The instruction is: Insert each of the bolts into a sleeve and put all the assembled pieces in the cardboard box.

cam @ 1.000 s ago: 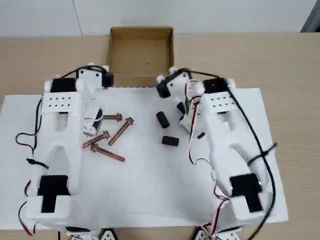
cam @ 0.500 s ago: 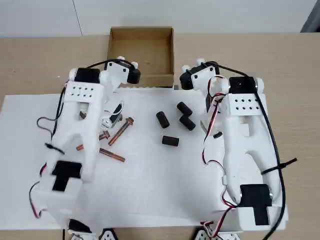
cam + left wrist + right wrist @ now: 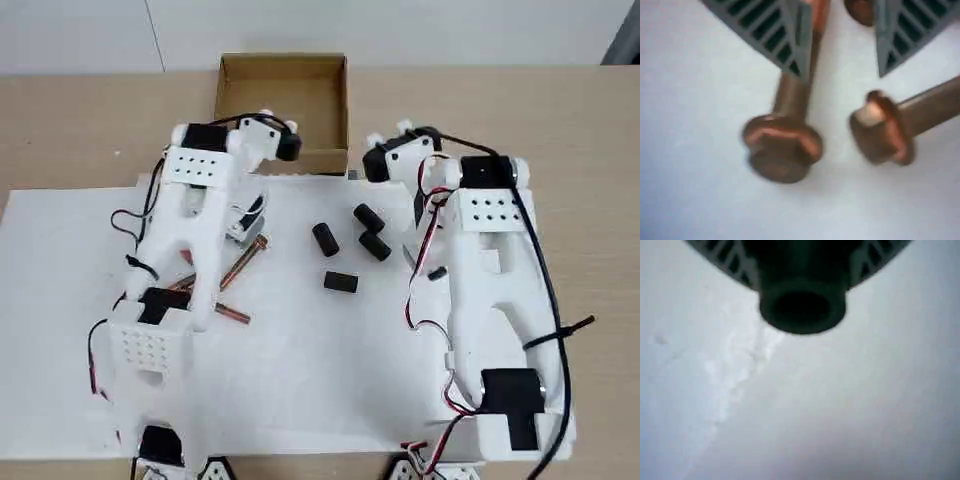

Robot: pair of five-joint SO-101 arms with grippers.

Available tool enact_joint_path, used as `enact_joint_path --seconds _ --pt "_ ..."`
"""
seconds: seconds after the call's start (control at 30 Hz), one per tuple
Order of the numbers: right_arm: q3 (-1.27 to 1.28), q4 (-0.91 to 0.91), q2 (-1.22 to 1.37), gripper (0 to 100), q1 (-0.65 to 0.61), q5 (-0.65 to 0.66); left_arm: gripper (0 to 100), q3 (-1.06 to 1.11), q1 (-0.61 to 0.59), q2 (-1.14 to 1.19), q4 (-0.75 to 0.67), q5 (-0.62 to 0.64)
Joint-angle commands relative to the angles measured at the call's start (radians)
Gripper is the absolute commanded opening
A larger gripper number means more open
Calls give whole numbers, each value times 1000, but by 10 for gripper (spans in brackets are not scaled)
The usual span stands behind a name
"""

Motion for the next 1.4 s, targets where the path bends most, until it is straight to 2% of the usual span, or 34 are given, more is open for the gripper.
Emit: enact_joint_path --seconds 0.0,0.4,0.77,1.13,1.37 --pt "18 -18 -53 7 2 -8 97 -41 48 -3 3 -6" --pt "18 -16 -53 8 2 -2 97 45 52 0 -94 -6" --pt "18 -18 -53 8 2 0 97 84 20 20 -123 -6" --pt "18 -18 -53 8 2 -2 94 54 12 80 -92 -5" --pt "18 -18 -53 8 2 -2 95 -114 11 80 29 -5"
